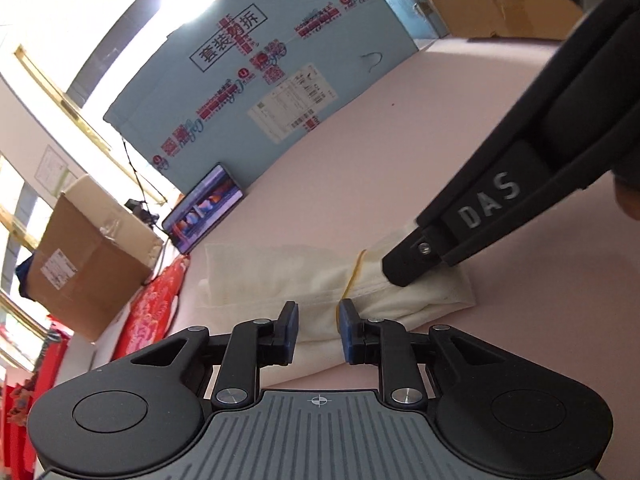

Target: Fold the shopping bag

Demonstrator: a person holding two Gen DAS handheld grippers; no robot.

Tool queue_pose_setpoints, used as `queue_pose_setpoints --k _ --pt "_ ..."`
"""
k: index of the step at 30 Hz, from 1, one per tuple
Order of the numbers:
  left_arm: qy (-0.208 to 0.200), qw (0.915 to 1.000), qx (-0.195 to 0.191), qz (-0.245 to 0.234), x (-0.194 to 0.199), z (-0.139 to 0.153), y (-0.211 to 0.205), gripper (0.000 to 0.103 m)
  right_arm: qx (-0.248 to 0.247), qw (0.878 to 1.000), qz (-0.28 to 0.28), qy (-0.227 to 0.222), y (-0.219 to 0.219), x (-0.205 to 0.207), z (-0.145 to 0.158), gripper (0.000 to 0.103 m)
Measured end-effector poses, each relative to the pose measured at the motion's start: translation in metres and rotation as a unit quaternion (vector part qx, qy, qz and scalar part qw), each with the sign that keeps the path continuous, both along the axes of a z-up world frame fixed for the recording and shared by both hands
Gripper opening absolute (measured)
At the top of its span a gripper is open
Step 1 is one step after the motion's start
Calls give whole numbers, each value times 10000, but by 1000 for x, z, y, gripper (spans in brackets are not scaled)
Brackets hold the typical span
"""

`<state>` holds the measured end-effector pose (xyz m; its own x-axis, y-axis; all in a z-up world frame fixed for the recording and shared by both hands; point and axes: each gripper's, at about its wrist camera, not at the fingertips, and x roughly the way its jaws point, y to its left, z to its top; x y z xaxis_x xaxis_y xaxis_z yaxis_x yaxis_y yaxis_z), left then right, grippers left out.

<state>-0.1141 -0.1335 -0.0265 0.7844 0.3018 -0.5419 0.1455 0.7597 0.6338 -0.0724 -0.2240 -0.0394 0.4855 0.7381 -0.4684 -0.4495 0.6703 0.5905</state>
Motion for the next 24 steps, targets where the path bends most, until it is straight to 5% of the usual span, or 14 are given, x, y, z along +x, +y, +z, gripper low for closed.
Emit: queue_pose_setpoints --k 7,10,16,17,19,21,24 --pt "-83 9984 219 513 0 5 24 28 221 9997 39 124 -7 2 -5 0" --pt "-16 9997 76 244 -7 7 23 29 312 9993 41 187 -10 3 -6 0" --pt "-267 9841 -1750 119 -16 46 64 43 268 9996 12 42 -13 -5 0 3" --pt "-356 9792 -1993 138 -19 49 73 47 235 9997 4 -11 -13 -7 1 9" --pt "-566 9679 -2439 229 -22 50 89 75 168 9998 -10 -119 -14 -12 5 23" --pt "-800 9580 -2724 410 -22 46 103 78 101 9997 -25 -226 -15 -16 9 42" --pt "-955 9302 -3486 635 -14 38 125 79 0 9992 -46 -386 -16 -23 14 58"
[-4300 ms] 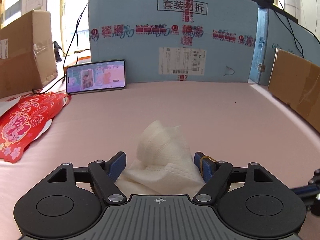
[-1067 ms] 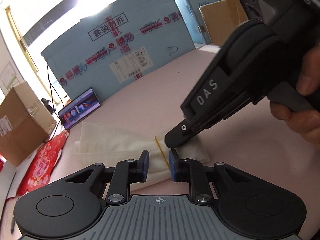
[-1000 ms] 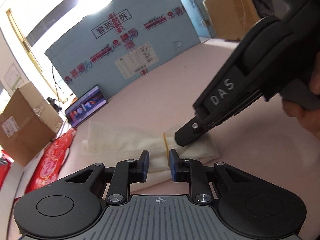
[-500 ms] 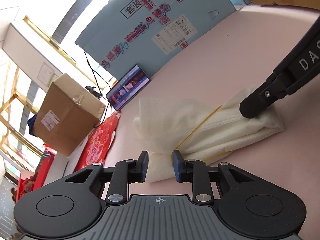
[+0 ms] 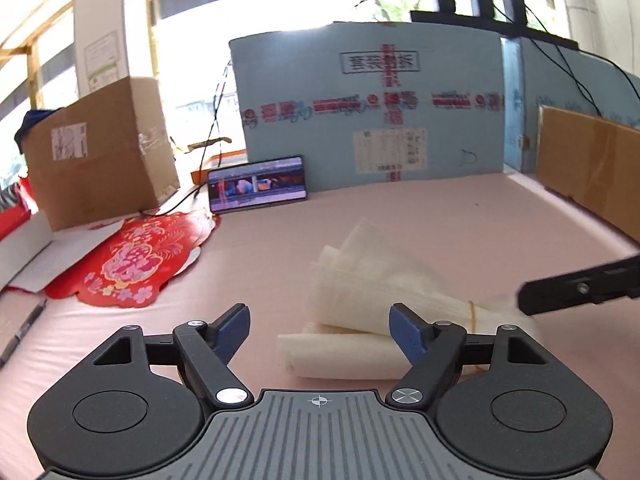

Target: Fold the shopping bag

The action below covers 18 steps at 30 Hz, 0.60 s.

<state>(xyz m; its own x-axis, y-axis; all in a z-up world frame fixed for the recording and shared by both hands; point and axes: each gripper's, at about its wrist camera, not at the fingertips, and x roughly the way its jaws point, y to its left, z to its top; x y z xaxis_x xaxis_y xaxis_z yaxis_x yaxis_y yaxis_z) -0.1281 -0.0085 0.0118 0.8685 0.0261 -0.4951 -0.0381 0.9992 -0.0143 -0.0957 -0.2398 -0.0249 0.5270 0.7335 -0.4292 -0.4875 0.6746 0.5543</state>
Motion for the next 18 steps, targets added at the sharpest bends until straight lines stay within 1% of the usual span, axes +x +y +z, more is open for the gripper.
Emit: queue_pose_setpoints --k 1,2,3,4,5,6,8,10,12,14,16,17,18 --pt "-11 9994 -355 19 3 -3 7 79 -33 10000 -9 -53 0 -2 2 60" --pt "-9 9972 -742 18 5 -6 14 79 -168 9998 -13 -43 0 -5 2 62" --pt "60 9937 -1114 51 8 -11 21 79 -338 9994 1 39 0 1 -1 62" --pt "157 9888 -1479 99 12 -17 26 79 -413 9990 29 151 0 3 -3 62" --pt "254 9825 -1841 147 15 -23 32 79 -363 9991 34 222 -1 1 -5 62" --pt "276 9772 -2099 167 17 -27 36 79 -268 9992 32 293 -2 0 -5 62" --pt "223 9714 -2361 111 19 -31 38 79 -76 9988 29 486 -3 0 -7 63" --pt "182 9674 -2527 51 22 -34 39 79 -101 9987 -4 509 -1 -2 -7 63" --pt "177 9663 -2570 -6 25 -35 37 79 -329 9988 -13 349 8 -6 -5 66" --pt "183 9651 -2610 -58 28 -36 35 79 -659 9975 -170 200 11 -5 -4 67" --pt "208 9645 -2630 -90 28 -37 33 79 -1005 9943 -354 55 14 -3 -2 63" --pt "216 9641 -2643 -139 28 -37 32 79 -1177 9920 -446 -17 15 -2 -2 58" --pt "226 9631 -2673 -218 27 -38 29 79 -1348 9894 -538 -90 16 -2 -1 56"
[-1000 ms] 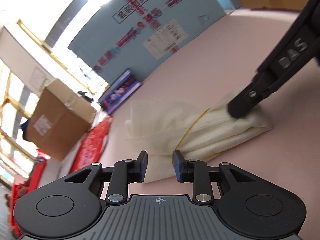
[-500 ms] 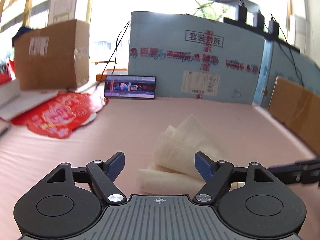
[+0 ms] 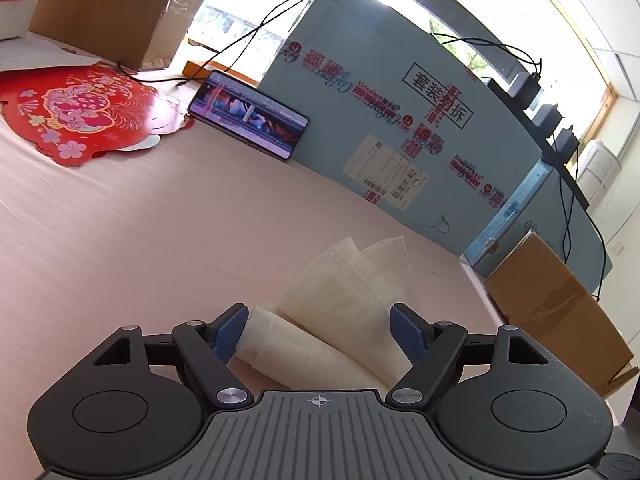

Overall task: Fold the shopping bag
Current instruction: 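Grasp the banded white bundle with the left gripper and lift it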

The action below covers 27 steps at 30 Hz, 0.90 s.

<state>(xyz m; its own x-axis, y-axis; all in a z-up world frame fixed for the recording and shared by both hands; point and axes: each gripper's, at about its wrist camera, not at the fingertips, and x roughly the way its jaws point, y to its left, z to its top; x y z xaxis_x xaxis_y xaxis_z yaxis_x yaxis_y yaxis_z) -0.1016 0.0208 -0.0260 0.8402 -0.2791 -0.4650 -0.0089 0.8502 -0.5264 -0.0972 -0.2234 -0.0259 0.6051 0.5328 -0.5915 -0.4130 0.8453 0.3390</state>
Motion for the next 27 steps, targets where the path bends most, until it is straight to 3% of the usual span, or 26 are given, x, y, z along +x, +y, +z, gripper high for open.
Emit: queue_pose_setpoints --k 5,10,12,14,16,18,21,22,23,24,25,27 --pt "-63 9995 -235 -223 -3 -2 -10 79 -702 9963 -419 -284 2 6 3 57" --pt "-104 9982 -593 -23 0 -3 -5 88 493 9969 -564 253 -29 15 -5 68" --pt "-134 9958 -874 230 2 -5 -1 92 1041 9915 -606 499 -42 18 -10 70" --pt "-132 9958 -860 287 5 -4 -4 93 1586 9824 -646 744 -54 21 -14 71" --pt "-112 9968 -735 280 8 -3 -9 93 1577 9830 -646 689 -50 22 -16 71" --pt "-126 9980 -546 284 8 -2 -16 93 1499 9851 -672 518 -48 18 -14 81" --pt "-154 9968 -729 301 7 -3 -18 91 1389 9874 -721 245 -47 9 -10 92" --pt "-169 9961 -810 299 7 -3 -18 91 1353 9879 -737 154 -47 7 -9 91" --pt "-164 9962 -793 306 7 -3 -19 91 1316 9884 -753 62 -47 4 -8 84" --pt "-149 9967 -736 319 7 -3 -21 89 1279 9888 -769 -29 -47 1 -6 69" --pt "-134 9970 -679 333 7 -2 -23 88 1241 9891 -785 -120 -47 -2 -5 64" --pt "-155 9967 -749 281 8 -1 -24 84 1167 9893 -816 -302 -46 -7 -3 43"
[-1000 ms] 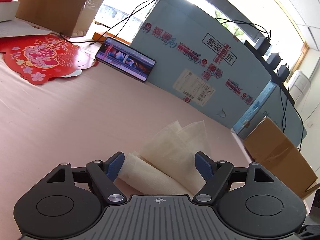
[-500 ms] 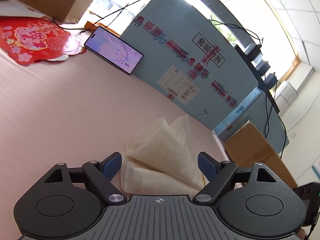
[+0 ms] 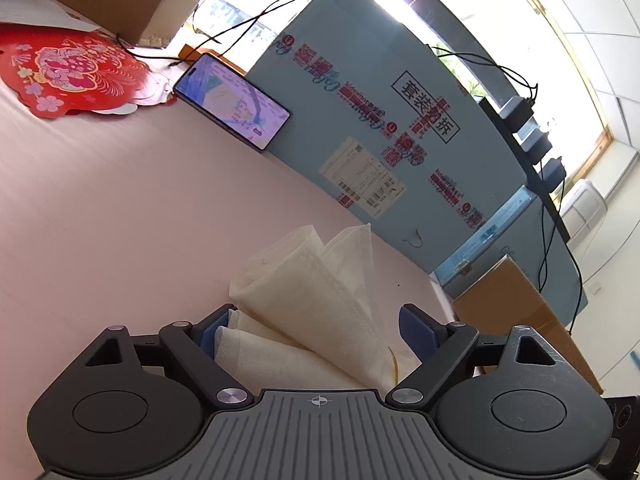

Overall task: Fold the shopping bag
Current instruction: 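Grasp the banded white bundle with the left gripper and lift it, then carry the bundle into the open cardboard box with the left gripper and release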

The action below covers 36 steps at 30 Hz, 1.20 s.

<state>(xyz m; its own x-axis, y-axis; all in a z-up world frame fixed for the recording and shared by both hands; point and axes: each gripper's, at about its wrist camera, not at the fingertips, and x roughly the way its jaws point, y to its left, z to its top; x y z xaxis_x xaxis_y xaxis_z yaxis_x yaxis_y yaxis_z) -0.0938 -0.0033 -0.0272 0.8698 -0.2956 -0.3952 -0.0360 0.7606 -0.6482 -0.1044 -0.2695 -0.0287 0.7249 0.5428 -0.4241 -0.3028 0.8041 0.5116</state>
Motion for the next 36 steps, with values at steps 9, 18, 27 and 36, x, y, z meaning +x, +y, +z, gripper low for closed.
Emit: queue_pose_setpoints --k 9,18,27,36 --pt "-556 9963 -116 -651 8 26 -28 82 -396 9955 -294 -809 -6 -6 24 37" --pt "-1594 9712 205 -1760 44 87 -97 82 -569 9740 -1315 -1754 -67 -25 77 38" --pt "-2472 9127 380 -3230 83 139 -220 82 -870 9603 -2182 -1503 -146 -13 101 40" --pt "-1914 8944 990 -3919 143 131 -330 82 -1125 9483 -2864 -772 -227 16 113 42"
